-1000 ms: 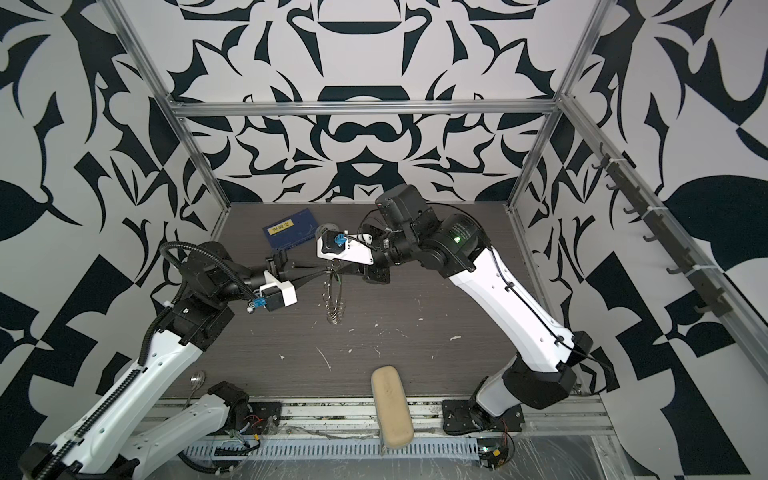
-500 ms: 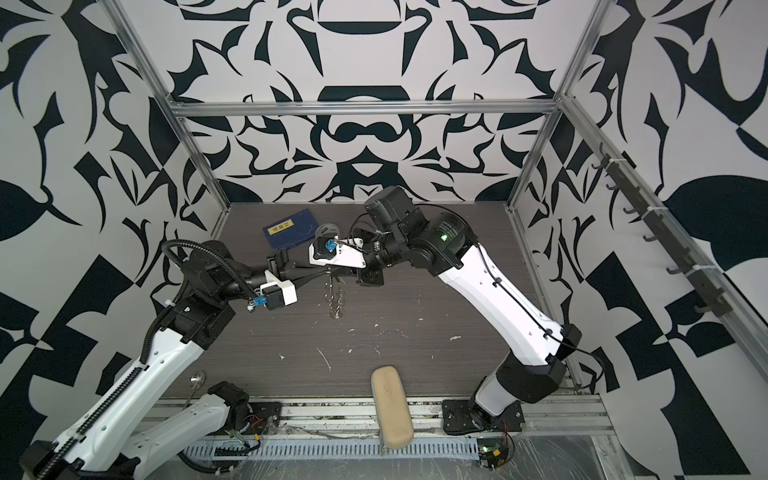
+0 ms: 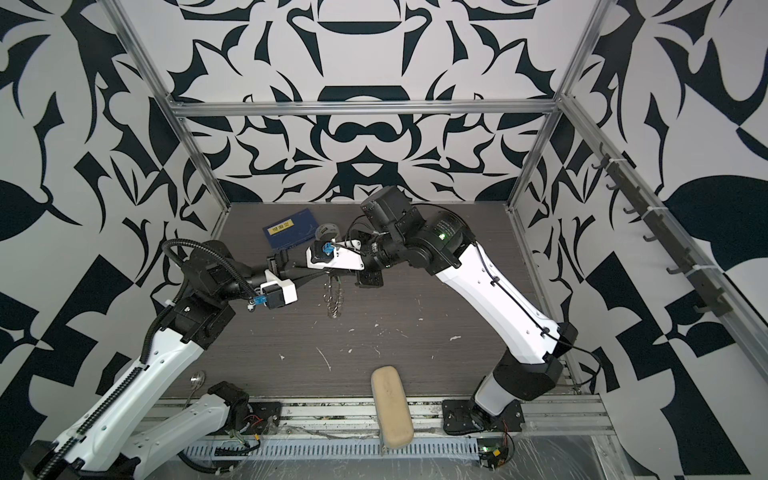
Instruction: Remove the keys from the keyring
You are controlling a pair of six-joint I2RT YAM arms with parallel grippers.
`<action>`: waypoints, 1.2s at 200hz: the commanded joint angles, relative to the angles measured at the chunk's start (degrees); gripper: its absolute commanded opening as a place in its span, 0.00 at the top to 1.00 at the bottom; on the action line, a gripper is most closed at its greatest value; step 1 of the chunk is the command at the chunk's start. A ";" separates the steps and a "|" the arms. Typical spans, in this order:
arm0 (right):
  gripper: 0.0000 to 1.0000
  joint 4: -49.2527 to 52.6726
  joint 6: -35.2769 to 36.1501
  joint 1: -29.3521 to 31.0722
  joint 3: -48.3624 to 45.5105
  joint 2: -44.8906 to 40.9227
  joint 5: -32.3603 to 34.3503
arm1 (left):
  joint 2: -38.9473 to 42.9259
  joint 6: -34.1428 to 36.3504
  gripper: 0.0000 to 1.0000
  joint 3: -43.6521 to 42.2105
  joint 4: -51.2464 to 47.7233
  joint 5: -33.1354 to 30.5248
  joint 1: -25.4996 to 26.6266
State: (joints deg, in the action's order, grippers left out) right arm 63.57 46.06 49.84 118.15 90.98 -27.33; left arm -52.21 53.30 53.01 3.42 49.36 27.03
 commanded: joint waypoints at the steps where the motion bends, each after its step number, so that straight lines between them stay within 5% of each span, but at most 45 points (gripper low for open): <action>1: 1.00 1.12 -0.68 0.19 2.16 0.08 0.45 | 0.61 0.71 1.00 0.42 1.44 0.98 0.11; 39: 1.00 1.30 -0.90 0.59 2.75 -0.03 2.63 | 0.18 1.97 1.00 0.78 -0.16 -1.38 0.11; 113: 1.00 1.65 -2.84 3.36 6.47 2.18 20.00 | -2.28 6.55 1.00 2.37 -7.95 -12.54 0.06; 156: 1.00 -2.35 -5.01 3.33 4.39 -1.05 17.93 | -1.37 3.27 1.00 0.65 -4.82 -11.09 -0.01; 240: 0.65 -8.31 -6.39 3.20 -2.90 -8.81 18.05 | -0.52 -3.47 1.00 -1.92 3.81 -4.95 -1.72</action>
State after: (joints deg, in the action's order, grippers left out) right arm 58.59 40.66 53.21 116.46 84.12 -9.76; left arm -53.43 51.86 51.81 2.96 41.95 25.56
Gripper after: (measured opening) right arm 0.329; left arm 0.042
